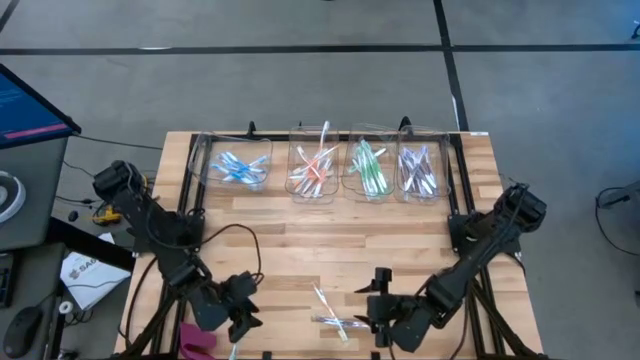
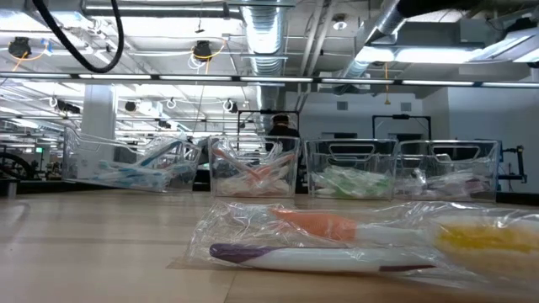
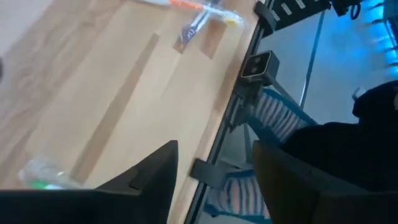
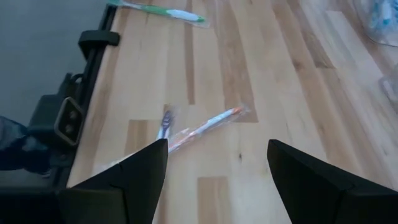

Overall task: Pick & Place Toothbrushes
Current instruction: Put the green toothbrush into the middle right transparent bin

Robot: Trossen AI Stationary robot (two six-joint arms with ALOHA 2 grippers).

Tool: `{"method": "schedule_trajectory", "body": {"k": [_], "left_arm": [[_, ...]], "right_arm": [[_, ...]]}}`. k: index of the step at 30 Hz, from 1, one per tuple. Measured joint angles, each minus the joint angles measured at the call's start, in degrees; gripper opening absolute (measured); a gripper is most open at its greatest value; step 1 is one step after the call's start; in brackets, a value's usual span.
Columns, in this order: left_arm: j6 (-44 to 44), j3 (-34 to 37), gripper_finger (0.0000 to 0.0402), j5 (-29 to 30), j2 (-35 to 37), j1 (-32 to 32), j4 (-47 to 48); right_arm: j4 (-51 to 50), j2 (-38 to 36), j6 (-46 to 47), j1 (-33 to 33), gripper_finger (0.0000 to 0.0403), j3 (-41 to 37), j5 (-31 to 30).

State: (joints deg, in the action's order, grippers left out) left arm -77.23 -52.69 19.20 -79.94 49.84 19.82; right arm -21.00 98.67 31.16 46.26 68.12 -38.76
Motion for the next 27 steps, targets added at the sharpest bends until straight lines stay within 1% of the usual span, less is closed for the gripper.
{"method": "schedule_trajectory", "body": {"k": [1,4,6,10,12,13,15,18,22,24,27], "left_arm": [[-0.1,0.0,0.0195,-0.2,-0.5,0.0,-1.0],[-0.1,0.0,0.0182,-3.5,-1.2,0.2,-5.1],[0.9,0.0,0.0176,-3.7,-1.2,0.6,-4.8],[7.8,0.0,0.0171,-2.4,-1.2,0.7,-4.9],[12.7,0.0,0.0171,-1.9,-1.2,-0.1,-5.0],[15.5,0.0,0.0172,-0.9,-1.2,-0.7,-5.0],[19.5,0.0,0.0171,2.9,-1.2,-1.2,-4.9],[26.1,0.0,0.016,10.8,-1.2,-1.2,-5.0],[38.0,-1.0,0.0136,19.5,0.4,-1.0,-6.1],[47.4,-3.6,0.0123,21.2,0.5,-1.0,-9.4],[62.2,-8.5,0.0104,21.5,-0.3,-0.8,-13.9]], "right_arm": [[0.0,0.0,0.2,0.4,0.027,0.0,0.0],[0.0,0.0,1.2,1.7,0.027,0.0,0.0],[0.1,0.0,1.3,2.4,0.027,0.0,0.0],[0.4,0.0,1.4,3.3,0.027,0.0,0.0],[0.5,0.0,1.4,3.3,0.027,0.0,0.0],[0.5,0.0,1.4,3.3,0.027,0.0,0.0],[0.5,0.0,1.4,3.1,0.027,0.0,0.0],[0.5,0.0,1.5,1.9,0.027,0.0,0.0],[0.5,0.0,6.3,0.4,0.027,0.0,0.6],[0.4,0.0,7.3,-0.1,0.027,0.0,2.0],[0.2,0.0,7.3,-0.2,0.027,0.0,3.0]]}}
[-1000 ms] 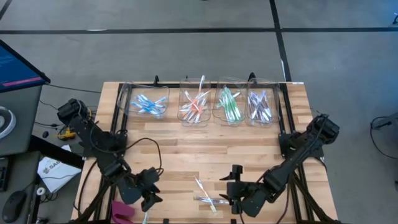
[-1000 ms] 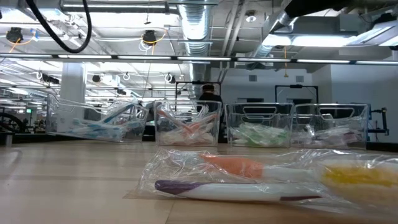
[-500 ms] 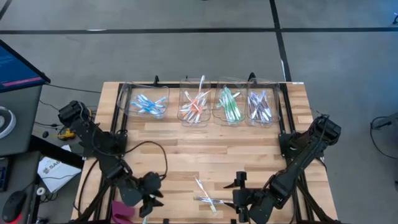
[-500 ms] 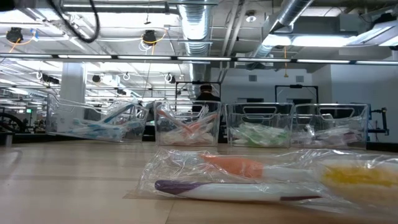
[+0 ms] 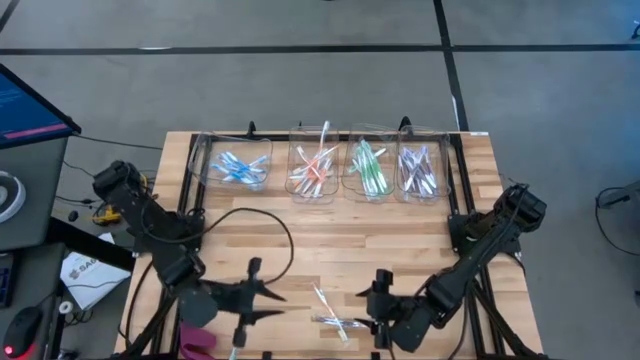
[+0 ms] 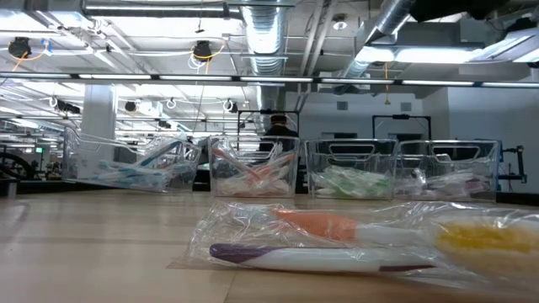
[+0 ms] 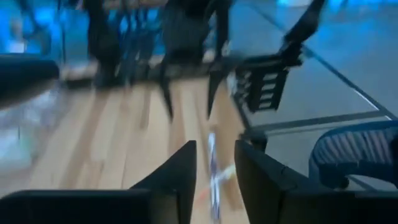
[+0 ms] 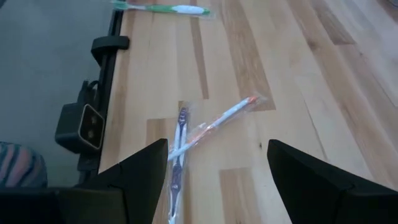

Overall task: Pick & Place Toothbrushes
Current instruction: Put the green toothbrush into the middle right transparent bin

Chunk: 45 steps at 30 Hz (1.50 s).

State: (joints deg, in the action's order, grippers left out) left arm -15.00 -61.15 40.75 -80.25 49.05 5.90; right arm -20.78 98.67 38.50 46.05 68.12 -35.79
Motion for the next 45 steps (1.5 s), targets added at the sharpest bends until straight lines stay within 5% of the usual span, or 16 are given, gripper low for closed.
{"method": "schedule_trajectory", "body": {"k": [6,16,20,31,45], "left_arm": [[5.5,-8.6,0.0087,-0.1,-0.9,0.8,4.5],[-15.9,-6.6,0.0086,-10.4,-3.4,4.1,20.0],[-34.7,-2.2,0.0086,-18.9,-4.2,4.8,24.9],[-90.0,12.2,0.0086,-29.0,-4.2,4.5,24.5],[-90.4,13.2,0.0086,-29.7,-6.8,4.4,19.6]], "right_arm": [[-0.2,0.0,-0.7,0.0,0.027,0.0,0.4],[-2.7,0.0,-3.1,-0.5,0.027,0.0,0.5],[-4.2,0.0,-3.1,-1.6,0.027,0.0,0.5],[-4.3,0.0,-3.1,-4.0,0.027,0.0,0.5],[-4.1,0.0,-3.1,-4.1,0.027,0.0,0.4]]}}
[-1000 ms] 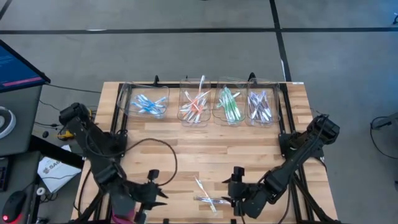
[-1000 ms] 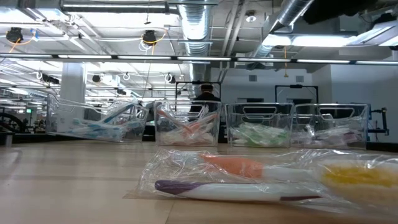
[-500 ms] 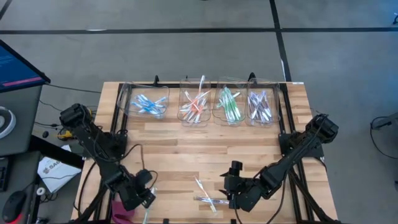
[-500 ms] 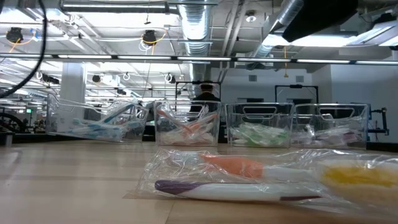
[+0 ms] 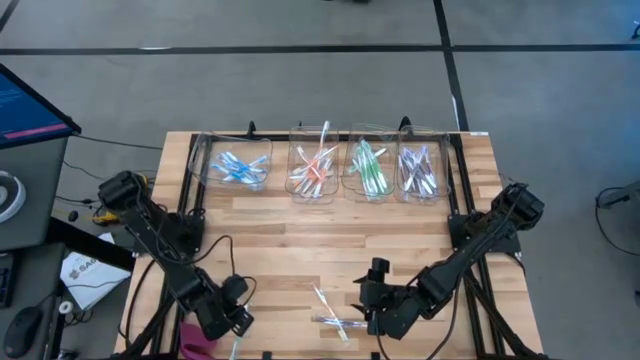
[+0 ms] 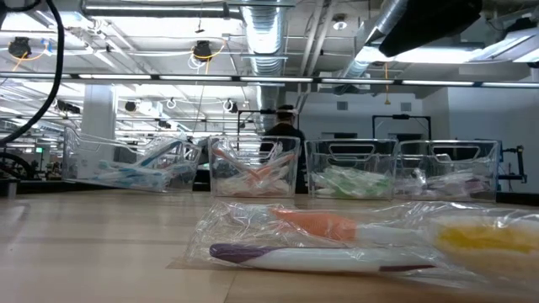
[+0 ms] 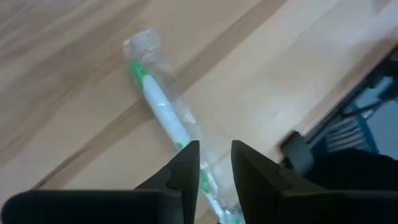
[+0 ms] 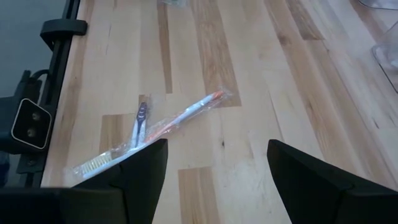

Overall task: Pick & Place Toothbrushes
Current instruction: Put the green toothbrush into the middle right transparent bin

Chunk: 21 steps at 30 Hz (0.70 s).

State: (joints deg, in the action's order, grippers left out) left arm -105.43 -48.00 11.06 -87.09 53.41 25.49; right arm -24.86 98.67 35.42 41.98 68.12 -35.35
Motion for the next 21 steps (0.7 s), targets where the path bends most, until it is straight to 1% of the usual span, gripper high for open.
{"method": "schedule_trajectory", "body": {"k": [7,15,21], "left_arm": [[-0.2,0.0,0.0086,-1.1,-3.4,-0.2,0.1],[-0.3,0.0,0.0085,-2.5,-4.2,-0.6,0.1],[-0.1,0.0,0.0067,-3.1,-4.6,-0.8,0.1]], "right_arm": [[0.0,0.0,0.0,0.0,0.027,0.0,0.0],[0.0,0.0,0.2,0.0,0.027,0.0,0.0],[0.0,0.0,0.2,0.0,0.027,0.0,0.0]]}}
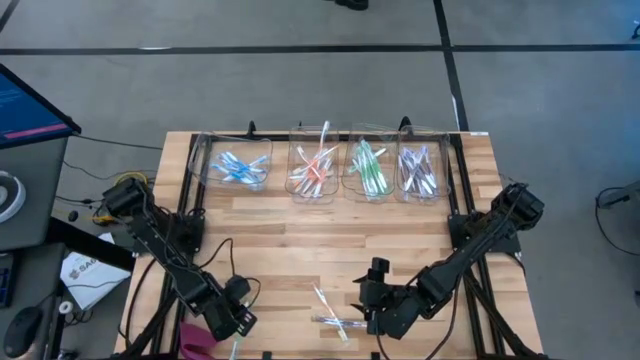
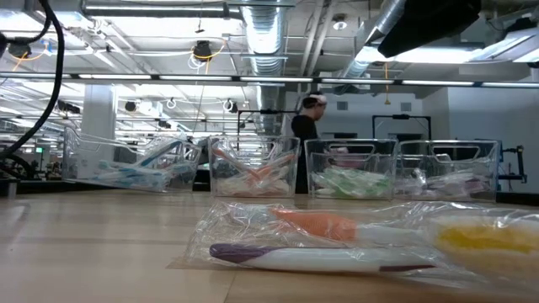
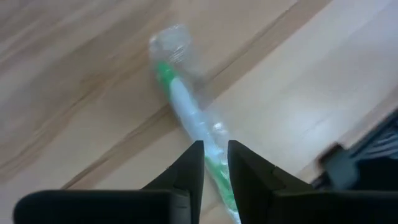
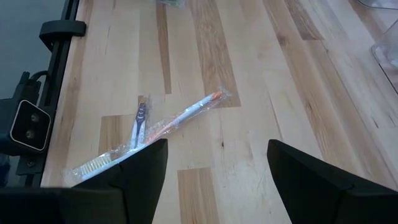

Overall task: Pick & Place Toothbrushes
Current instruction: Put the green toothbrush into the middle right transparent bin

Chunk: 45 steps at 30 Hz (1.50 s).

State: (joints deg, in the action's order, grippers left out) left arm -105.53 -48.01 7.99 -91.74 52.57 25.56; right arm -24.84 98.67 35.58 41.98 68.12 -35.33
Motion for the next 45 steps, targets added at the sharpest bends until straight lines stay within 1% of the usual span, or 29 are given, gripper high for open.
{"method": "schedule_trajectory", "body": {"k": [4,12,18,22,27,32,36,40,45], "left_arm": [[0.1,0.0,0.0051,-2.1,-1.5,0.0,0.0],[0.2,-0.1,0.0027,-2.2,-2.3,-1.1,-0.4],[1.6,-0.1,0.0022,-1.9,-2.2,-1.2,-0.3],[2.9,-0.1,0.0022,0.6,-2.1,-1.2,-0.5],[2.8,0.0,0.0023,0.7,-2.1,-1.2,-1.2],[2.7,0.0,0.0041,0.7,-2.1,-1.2,-2.5],[2.6,0.0,0.0067,2.1,-2.1,-1.2,-3.1],[2.6,0.0,0.0093,2.2,-2.2,-1.2,-3.3],[2.6,0.0,0.0117,2.2,-4.1,-1.4,-3.8]], "right_arm": [[0.0,0.0,0.0,0.0,0.027,0.0,0.0],[0.1,0.0,0.0,0.0,0.027,0.0,0.0],[0.1,0.0,0.0,0.0,0.027,0.0,0.0],[0.1,0.0,0.0,0.0,0.027,0.0,0.0],[0.1,0.0,0.0,0.1,0.027,0.0,0.1],[0.1,0.0,0.0,0.4,0.027,0.0,0.6],[0.1,0.0,0.0,0.4,0.027,0.0,0.6],[0.1,0.0,0.0,0.4,0.027,0.0,0.6],[0.0,0.0,0.0,0.4,0.027,0.0,0.8]]}}
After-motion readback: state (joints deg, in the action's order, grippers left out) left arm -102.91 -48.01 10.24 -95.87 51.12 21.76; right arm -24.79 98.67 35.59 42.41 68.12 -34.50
